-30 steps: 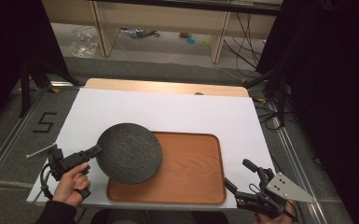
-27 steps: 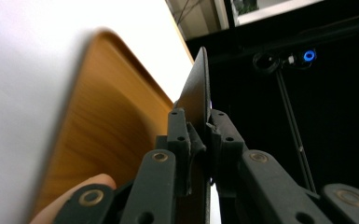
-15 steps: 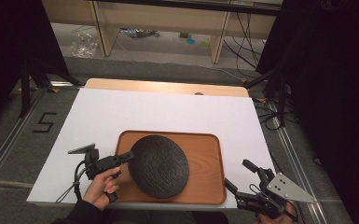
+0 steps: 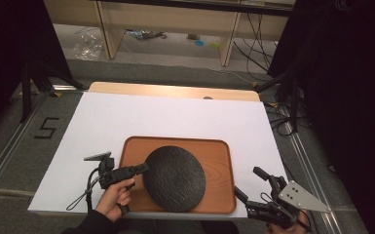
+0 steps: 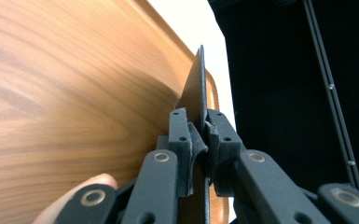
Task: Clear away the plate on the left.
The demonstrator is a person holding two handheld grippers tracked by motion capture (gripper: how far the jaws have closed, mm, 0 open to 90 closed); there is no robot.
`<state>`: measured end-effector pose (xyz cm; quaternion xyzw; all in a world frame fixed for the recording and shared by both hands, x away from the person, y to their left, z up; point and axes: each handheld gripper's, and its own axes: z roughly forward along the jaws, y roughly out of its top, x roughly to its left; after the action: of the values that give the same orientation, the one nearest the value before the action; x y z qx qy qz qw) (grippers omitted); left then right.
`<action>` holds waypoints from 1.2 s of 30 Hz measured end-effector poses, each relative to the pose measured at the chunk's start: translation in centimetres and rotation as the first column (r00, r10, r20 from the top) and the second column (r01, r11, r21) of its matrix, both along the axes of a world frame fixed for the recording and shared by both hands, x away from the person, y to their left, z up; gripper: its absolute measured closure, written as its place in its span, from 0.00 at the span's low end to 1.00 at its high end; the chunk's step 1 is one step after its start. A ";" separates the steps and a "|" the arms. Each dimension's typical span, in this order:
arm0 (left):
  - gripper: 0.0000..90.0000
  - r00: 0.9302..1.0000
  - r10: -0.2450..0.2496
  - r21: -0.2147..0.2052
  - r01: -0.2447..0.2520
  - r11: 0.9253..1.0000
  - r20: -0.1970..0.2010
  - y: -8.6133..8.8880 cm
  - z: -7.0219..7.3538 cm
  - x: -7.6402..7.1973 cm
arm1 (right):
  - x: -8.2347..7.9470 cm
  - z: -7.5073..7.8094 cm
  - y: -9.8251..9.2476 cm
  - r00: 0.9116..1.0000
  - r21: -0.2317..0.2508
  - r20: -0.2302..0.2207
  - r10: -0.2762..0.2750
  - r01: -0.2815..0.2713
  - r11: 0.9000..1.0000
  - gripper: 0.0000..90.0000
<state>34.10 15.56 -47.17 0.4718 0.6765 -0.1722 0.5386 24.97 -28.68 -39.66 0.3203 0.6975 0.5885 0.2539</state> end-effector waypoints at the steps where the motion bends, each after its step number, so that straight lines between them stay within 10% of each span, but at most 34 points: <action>1: 0.91 1.000 -0.001 0.006 0.001 1.000 -0.001 0.1 -0.1 0.0 | -0.1 0.1 -0.1 1.000 -0.012 -0.011 0.003 -0.003 1.000 0.18; 36: 0.89 0.993 -0.063 0.213 0.084 0.973 -0.101 -1.0 -2.5 -1.3 | 0.0 0.0 0.0 1.000 -0.006 -0.006 0.005 -0.005 1.000 0.18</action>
<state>32.78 14.53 -49.67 0.5439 0.6978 -0.1392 0.4448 24.97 -28.70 -39.62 0.3196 0.7008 0.5862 0.2511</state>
